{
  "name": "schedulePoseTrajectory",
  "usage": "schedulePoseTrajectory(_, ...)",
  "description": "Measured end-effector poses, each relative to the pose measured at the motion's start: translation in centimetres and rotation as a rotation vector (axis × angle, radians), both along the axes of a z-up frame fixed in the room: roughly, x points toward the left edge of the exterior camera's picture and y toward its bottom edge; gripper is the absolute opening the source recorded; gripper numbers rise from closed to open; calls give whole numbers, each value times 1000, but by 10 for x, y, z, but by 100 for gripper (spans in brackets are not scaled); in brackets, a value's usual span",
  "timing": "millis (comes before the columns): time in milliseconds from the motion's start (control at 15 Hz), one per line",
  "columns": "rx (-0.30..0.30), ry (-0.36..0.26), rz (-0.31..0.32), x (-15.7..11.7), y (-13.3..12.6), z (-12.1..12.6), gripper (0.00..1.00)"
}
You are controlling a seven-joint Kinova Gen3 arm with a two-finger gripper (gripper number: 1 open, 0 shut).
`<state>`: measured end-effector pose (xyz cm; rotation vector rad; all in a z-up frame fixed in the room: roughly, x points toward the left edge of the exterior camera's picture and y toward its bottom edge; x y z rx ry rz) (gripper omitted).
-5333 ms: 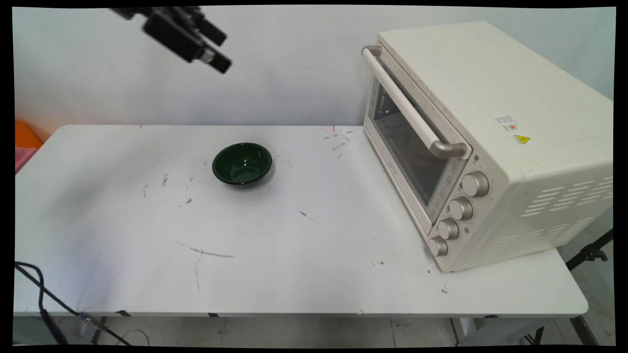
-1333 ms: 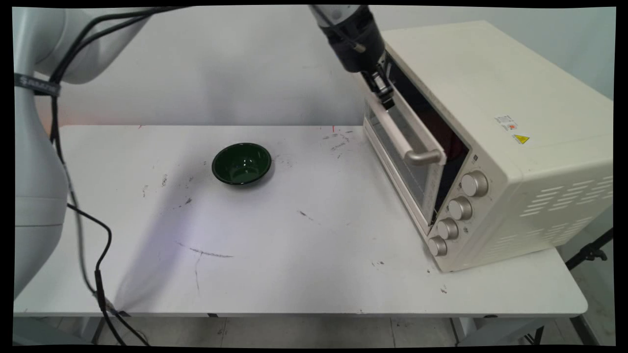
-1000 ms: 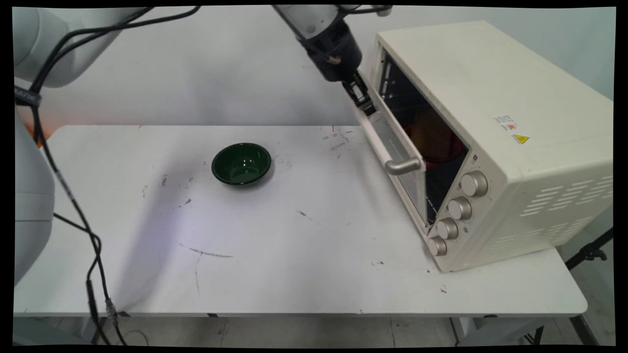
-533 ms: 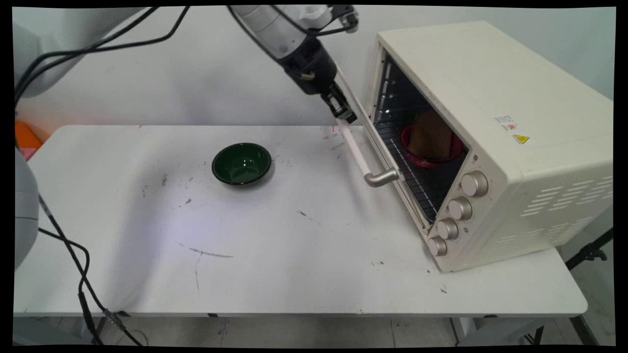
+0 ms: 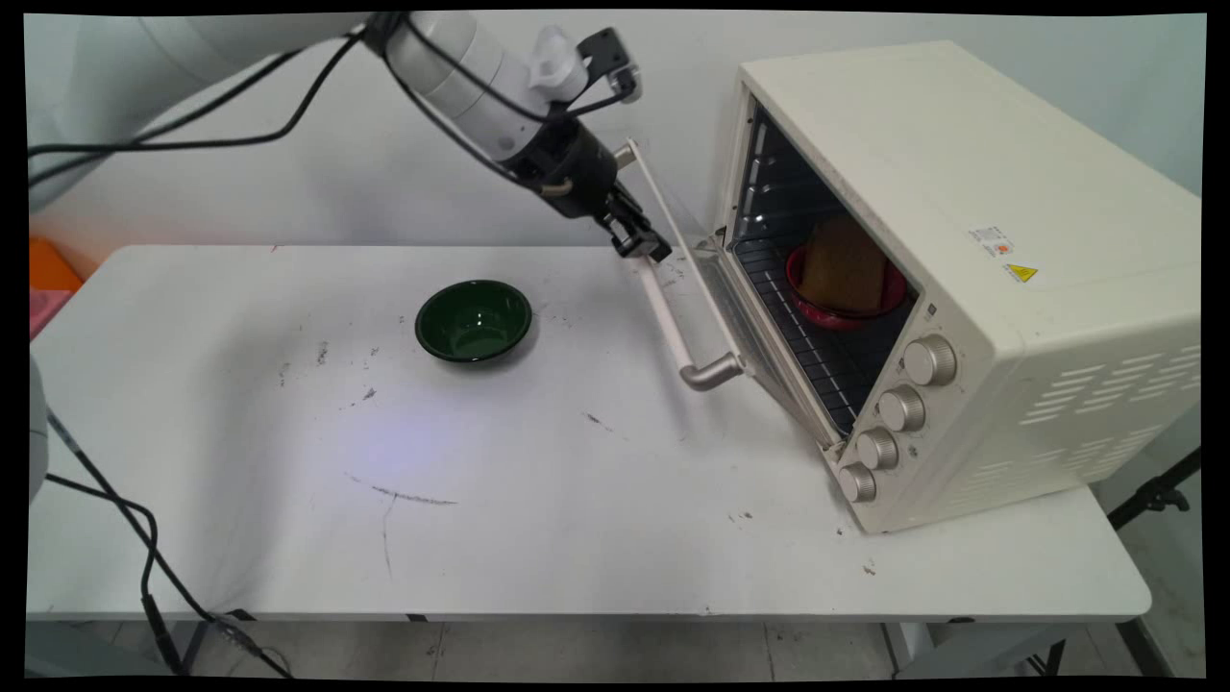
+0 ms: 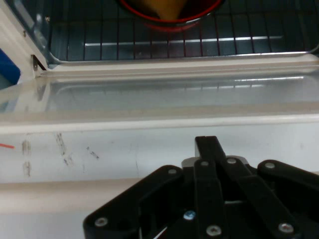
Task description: Open the oven
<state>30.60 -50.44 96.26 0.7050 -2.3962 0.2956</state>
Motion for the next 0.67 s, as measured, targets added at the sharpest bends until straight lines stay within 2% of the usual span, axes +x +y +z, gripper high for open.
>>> schedulePoseTrajectory(667,-46,70,-16,36,20,-43,0)
